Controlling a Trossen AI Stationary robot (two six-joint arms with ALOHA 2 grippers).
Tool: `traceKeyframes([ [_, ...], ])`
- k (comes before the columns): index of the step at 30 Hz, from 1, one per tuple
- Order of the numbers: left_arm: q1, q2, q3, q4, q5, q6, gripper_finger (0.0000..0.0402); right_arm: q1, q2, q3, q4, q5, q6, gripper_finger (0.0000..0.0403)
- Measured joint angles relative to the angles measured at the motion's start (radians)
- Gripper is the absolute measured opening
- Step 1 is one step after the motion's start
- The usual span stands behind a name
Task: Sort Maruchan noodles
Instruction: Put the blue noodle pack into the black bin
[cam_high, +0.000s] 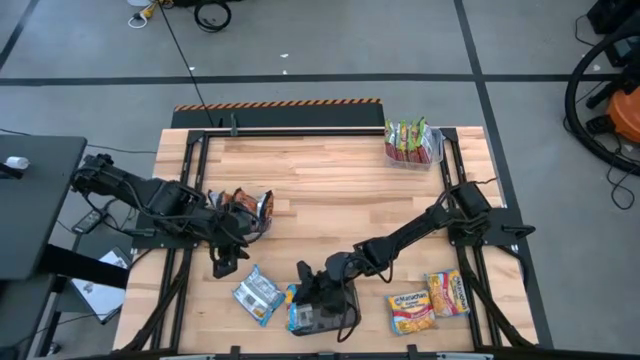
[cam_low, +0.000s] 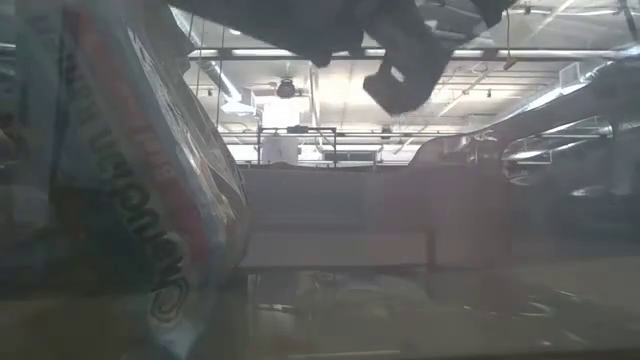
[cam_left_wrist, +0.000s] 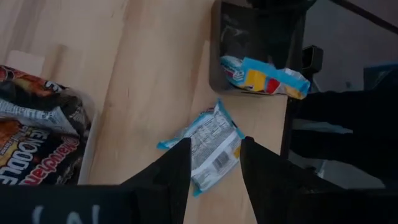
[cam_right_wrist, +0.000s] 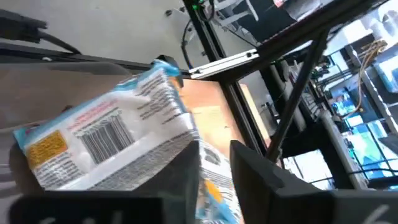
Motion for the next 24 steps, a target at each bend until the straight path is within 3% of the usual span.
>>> traceKeyframes([
  [8,-0.024,0.036,0.000,0.041,0.013,0.001,0.0142,0.038,-0.139,0.000,-0.063,0.164,0.047,0.0152],
  [12,-0.069,0.109,0.000,0.041,0.082,0.060,0.0142,0.043,-0.277,0.000,-0.254,0.225,0.260,0.0165],
  [17,-0.164,0.241,0.000,0.081,0.083,0.199,0.0142,0.047,-0.427,0.000,-0.512,0.357,0.537,0.0170],
  [24,-0.267,0.440,0.000,0.138,0.079,0.315,0.0177,0.075,-0.550,0.000,-0.815,0.581,0.729,0.0170],
])
